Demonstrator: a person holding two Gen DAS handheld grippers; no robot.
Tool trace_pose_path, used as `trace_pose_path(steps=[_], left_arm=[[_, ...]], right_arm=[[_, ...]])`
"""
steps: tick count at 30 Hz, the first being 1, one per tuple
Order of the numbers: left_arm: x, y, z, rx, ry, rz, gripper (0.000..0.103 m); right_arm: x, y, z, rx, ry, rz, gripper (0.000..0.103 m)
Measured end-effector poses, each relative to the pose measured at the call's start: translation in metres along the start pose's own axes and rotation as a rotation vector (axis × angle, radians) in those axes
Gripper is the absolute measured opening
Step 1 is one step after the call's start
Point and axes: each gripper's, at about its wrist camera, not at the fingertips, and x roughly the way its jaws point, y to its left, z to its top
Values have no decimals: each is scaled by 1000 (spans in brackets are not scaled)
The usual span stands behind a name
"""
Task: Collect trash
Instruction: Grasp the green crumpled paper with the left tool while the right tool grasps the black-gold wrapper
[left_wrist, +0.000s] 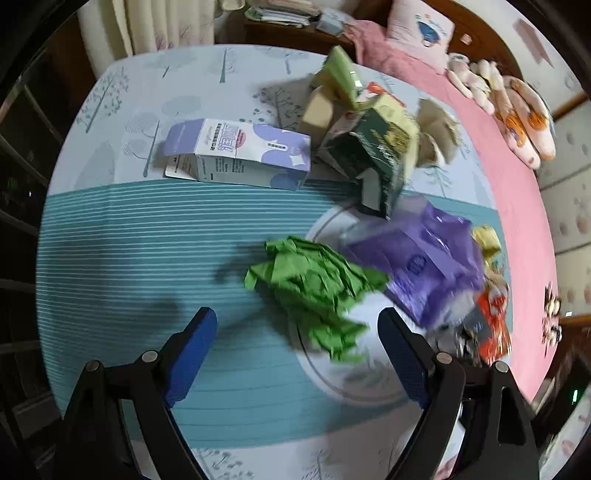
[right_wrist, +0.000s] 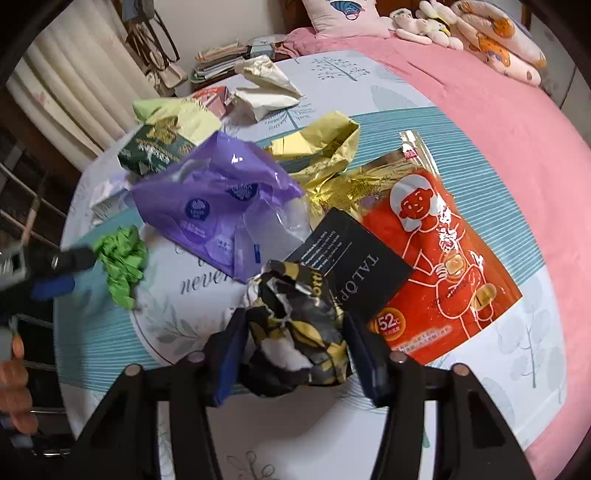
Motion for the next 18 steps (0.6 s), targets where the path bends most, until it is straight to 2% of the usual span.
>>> trace_pose_path(steps=[6, 11, 14, 16, 18], left_arm=[[28, -5, 12, 8, 5, 69, 88], [38, -12, 15, 26, 1, 50, 81], [43, -19, 14, 49, 4, 22, 66], [46, -27, 16, 58, 2, -12, 48], [48, -34, 16, 75, -2, -24, 42]], right_arm=[[-10, 7, 4, -23, -31, -9, 45], [-19, 9, 6, -10, -46, 15, 45], [-23, 9, 7, -6, -54, 28, 45], [-26, 9, 7, -4, -59, 41, 45], [-28, 9, 7, -3, -64, 49, 44]])
